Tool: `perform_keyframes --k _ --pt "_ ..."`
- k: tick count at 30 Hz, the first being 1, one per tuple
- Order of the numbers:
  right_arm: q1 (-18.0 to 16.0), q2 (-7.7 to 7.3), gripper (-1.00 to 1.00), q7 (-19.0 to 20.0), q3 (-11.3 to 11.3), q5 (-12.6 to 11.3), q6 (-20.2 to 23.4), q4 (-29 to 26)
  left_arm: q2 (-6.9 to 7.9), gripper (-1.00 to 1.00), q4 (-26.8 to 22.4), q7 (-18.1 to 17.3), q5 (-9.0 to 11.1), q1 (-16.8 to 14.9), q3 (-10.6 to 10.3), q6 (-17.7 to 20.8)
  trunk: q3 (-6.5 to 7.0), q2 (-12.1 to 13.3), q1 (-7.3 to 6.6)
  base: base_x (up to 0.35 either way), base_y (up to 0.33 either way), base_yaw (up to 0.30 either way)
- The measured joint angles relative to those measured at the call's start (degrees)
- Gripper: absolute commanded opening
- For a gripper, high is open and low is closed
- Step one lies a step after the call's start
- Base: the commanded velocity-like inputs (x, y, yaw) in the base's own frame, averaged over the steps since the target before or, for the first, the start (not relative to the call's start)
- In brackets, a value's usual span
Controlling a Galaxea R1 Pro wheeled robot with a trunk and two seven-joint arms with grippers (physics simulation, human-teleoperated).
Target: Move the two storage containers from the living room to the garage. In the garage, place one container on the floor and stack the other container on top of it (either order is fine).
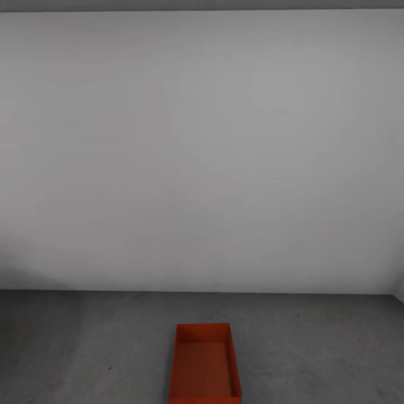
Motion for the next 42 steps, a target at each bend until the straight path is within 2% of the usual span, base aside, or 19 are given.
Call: perform_keyframes --k 7,28,34,42 --pt "0.0 0.02 1.0 -0.14 0.03 0.09 0.02 0.0 0.0 1.0 0.01 0.0 -0.01 0.0 0.0 0.0 0.02 0.0 0.0 0.0 0.0 -0.054" --pt "0.01 -0.01 1.0 0.42 0.03 0.07 -0.24 0.0 0.0 1.0 0.02 0.0 -0.02 -0.01 0.0 0.0 0.12 0.0 0.0 0.0 0.0 -0.277" --pt "0.0 -0.01 1.0 0.18 0.03 0.05 -0.16 0.0 0.0 1.0 0.0 0.0 0.0 0.0 0.01 0.0 0.12 0.0 0.0 0.0 0.0 -0.096" --pt "0.01 0.05 1.0 -0.17 0.03 -0.01 0.02 0.0 0.0 1.0 0.02 0.0 -0.02 -0.01 0.01 0.0 0.12 0.0 0.0 0.0 0.0 -0.261"
